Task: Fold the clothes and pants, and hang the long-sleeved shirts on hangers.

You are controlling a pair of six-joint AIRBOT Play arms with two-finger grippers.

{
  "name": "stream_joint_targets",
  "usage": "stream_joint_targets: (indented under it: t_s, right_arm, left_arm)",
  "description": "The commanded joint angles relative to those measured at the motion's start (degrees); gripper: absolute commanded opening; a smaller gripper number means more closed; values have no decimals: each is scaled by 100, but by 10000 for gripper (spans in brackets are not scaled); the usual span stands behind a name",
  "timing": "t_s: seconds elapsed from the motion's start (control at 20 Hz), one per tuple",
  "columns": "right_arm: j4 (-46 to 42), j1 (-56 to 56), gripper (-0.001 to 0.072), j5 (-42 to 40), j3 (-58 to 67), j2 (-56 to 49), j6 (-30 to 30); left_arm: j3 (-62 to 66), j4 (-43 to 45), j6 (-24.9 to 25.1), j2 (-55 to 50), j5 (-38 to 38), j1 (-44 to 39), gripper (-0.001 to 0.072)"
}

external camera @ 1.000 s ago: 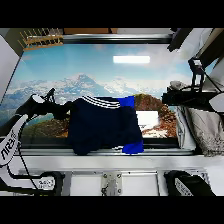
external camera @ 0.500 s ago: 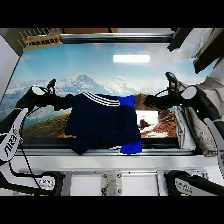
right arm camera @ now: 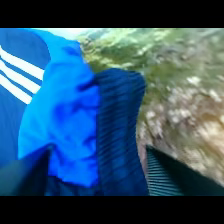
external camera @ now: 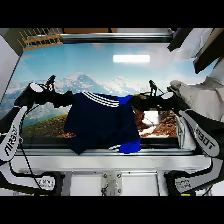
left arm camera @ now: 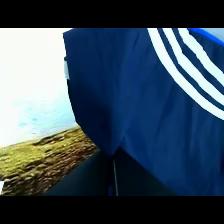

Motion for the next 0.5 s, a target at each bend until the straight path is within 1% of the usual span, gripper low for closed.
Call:
stream_joint_targets:
  t_s: [0.0, 0.05, 0.1, 0.15, 0.25, 0.35, 0.45]
  right_arm:
    - [289, 179, 228, -68, 234, -334, -323]
    - [286, 179, 58, -50, 271, -319, -577]
    - [240, 168, 14, -33, 328, -245, -706]
    - [-4, 153, 13, -39, 415, -76, -702]
    - [-776, 76, 12, -35, 732, 492, -599]
    - [-1469, -39, 12, -7, 1169, 1292, -354]
    - [-1867, -72, 12, 35, 1517, 2234, -330]
  left_arm:
    - [11, 0, -4, 0, -33, -4, 4]
    - [13, 0, -4, 4, -52, -4, 4]
    - [13, 13, -2, 72, -48, 15, 3]
    - [17, 2, -7, 236, -20, 66, 3]
    - [153, 9, -2, 793, 85, 205, 3]
    - [610, 2, -2, 1453, -46, 337, 3]
    - [1231, 2, -2, 2225, -278, 389, 4]
